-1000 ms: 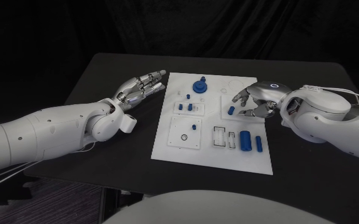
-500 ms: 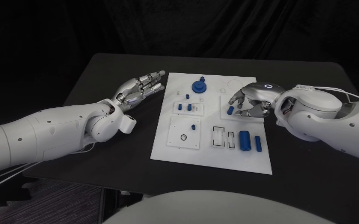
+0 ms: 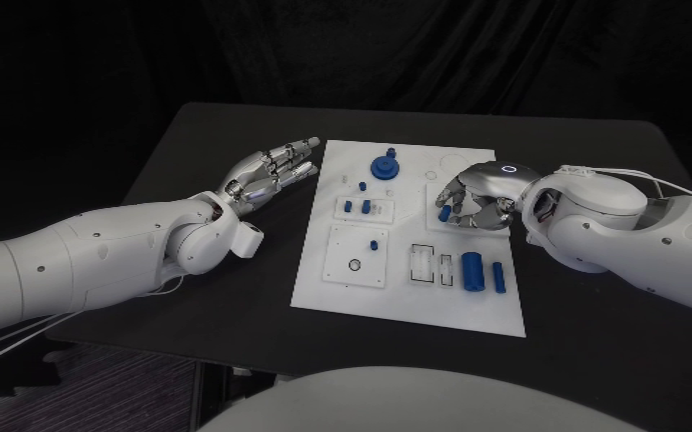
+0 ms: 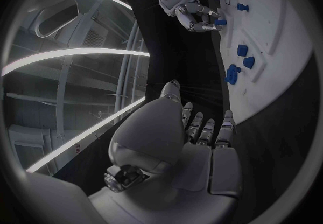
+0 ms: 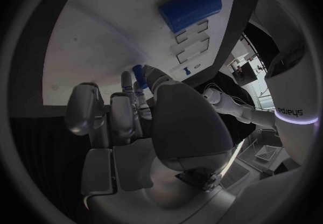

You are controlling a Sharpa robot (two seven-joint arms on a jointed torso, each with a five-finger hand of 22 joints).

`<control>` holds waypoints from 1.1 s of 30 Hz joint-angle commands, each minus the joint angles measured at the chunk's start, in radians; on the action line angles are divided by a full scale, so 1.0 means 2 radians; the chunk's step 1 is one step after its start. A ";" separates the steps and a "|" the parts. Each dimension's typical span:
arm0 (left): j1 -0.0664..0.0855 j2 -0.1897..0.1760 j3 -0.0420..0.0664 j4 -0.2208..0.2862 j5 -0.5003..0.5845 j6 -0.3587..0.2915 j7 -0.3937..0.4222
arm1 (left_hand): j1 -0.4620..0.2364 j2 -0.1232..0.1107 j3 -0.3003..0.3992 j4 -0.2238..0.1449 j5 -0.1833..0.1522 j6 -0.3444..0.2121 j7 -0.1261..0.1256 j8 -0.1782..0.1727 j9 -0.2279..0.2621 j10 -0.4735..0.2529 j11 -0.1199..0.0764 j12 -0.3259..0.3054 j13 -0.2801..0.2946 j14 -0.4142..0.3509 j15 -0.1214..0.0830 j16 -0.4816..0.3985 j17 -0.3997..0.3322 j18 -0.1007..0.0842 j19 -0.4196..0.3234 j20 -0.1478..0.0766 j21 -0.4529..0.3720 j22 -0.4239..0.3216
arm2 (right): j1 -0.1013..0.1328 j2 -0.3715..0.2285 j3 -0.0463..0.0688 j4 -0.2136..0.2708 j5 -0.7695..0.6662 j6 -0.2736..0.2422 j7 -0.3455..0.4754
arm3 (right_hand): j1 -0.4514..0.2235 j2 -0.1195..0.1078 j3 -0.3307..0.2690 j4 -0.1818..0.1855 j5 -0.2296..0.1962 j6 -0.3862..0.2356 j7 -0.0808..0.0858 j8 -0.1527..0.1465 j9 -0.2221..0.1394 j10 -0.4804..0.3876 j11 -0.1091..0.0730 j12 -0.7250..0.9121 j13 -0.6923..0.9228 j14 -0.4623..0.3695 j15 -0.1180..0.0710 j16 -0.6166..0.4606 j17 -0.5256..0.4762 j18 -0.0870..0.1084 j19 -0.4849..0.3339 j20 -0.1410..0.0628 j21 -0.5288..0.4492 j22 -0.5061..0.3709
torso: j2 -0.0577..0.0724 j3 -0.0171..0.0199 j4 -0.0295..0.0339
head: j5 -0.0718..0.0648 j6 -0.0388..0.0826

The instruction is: Assemble the parts on the task board

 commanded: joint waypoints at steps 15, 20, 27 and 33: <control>-0.004 0.002 0.000 -0.002 0.003 0.007 0.035 | 0.005 0.001 0.002 -0.003 0.002 0.001 0.002 0.000 0.001 0.000 0.003 0.001 0.000 0.002 0.003 -0.002 0.000 0.005 0.002 0.000 0.000 0.001 | -0.001 0.009 0.000 -0.006 -0.001 0.014 0.000 | -0.001 -0.005 0.010 -0.005 -0.006 0.018 -0.012 0.008 0.008 -0.004 0.000 0.003 0.012 -0.001 -0.004 -0.002 -0.004 -0.007 0.000 -0.004 -0.001 0.079 | 0.000 -0.0001 0.0000 | 0.001 0.000; -0.005 0.003 0.000 -0.003 0.003 0.008 0.034 | 0.006 0.001 0.002 -0.003 0.003 0.002 0.003 0.000 0.001 0.000 0.003 0.001 0.000 0.002 0.003 -0.002 0.000 0.005 0.003 0.000 0.001 0.002 | -0.001 0.010 0.000 -0.006 -0.001 0.015 0.001 | -0.001 -0.004 0.013 -0.007 -0.007 0.030 -0.012 0.013 0.014 -0.006 -0.001 0.006 0.018 0.000 -0.005 -0.002 -0.004 -0.007 0.000 -0.004 0.000 0.079 | 0.000 0.0001 -0.0001 | 0.001 0.000; -0.007 0.003 0.000 -0.003 0.003 0.009 0.033 | 0.006 0.001 0.002 -0.005 0.003 0.008 0.010 0.001 0.002 0.000 0.000 0.001 0.000 0.002 0.004 -0.002 0.000 0.005 0.004 0.002 0.001 0.002 | -0.001 0.012 0.000 -0.007 -0.001 0.016 0.001 | -0.003 -0.003 0.015 -0.011 -0.007 0.050 -0.011 0.022 0.025 -0.005 -0.003 0.014 0.028 0.001 -0.006 -0.002 -0.005 -0.007 0.001 -0.006 0.001 0.079 | 0.000 0.0001 0.0001 | 0.002 0.000; -0.008 0.003 0.000 -0.004 0.003 0.010 0.032 | 0.005 0.002 0.002 -0.005 0.002 0.014 0.016 0.002 0.003 -0.001 -0.003 0.000 0.000 0.002 0.005 -0.002 0.000 0.005 0.005 0.003 0.002 0.002 | -0.002 0.013 0.000 -0.008 -0.001 0.014 0.003 | -0.001 0.001 0.018 -0.016 -0.007 0.064 -0.009 0.030 0.035 0.000 -0.007 0.023 0.038 0.002 -0.009 -0.002 -0.003 -0.008 0.002 -0.008 0.003 0.080 | 0.000 0.0000 0.0001 | 0.002 0.000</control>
